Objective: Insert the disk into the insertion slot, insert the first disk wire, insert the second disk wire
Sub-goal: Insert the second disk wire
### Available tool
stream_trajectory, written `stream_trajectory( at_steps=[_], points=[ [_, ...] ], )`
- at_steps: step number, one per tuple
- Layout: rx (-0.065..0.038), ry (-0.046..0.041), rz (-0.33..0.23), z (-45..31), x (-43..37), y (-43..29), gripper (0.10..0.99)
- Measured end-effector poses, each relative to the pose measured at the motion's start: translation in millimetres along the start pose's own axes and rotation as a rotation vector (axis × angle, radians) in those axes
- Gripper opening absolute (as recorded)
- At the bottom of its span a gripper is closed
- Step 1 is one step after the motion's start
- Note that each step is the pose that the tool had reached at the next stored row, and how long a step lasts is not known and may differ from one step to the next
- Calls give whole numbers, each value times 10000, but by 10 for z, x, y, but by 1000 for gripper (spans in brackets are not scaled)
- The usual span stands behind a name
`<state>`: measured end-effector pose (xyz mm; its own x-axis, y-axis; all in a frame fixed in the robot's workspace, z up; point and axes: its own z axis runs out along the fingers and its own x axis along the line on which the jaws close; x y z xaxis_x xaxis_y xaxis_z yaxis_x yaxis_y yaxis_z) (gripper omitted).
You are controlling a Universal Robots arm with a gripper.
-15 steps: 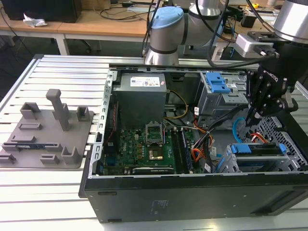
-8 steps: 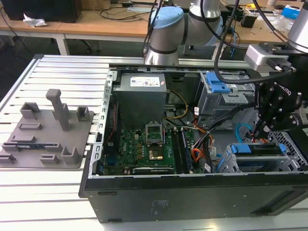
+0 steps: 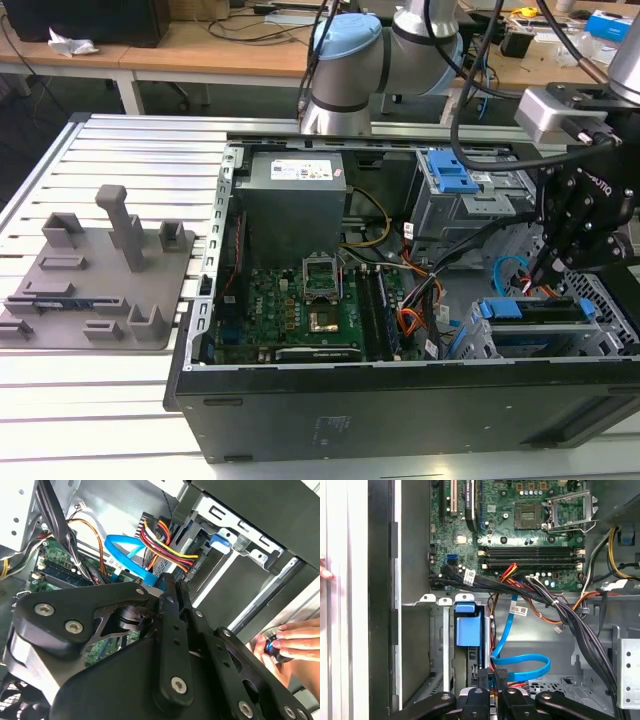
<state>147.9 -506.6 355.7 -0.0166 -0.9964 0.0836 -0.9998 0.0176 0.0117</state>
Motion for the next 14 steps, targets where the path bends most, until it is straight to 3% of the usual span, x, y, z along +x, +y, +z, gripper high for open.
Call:
stream_trajectory(
  at_steps=[3,8,14],
  points=[
    [-11,-15,138,1,14,-8,161],
    [-14,-18,166,9,114,-13,161],
    [-15,-22,171,10,115,-14,161]
  ],
)
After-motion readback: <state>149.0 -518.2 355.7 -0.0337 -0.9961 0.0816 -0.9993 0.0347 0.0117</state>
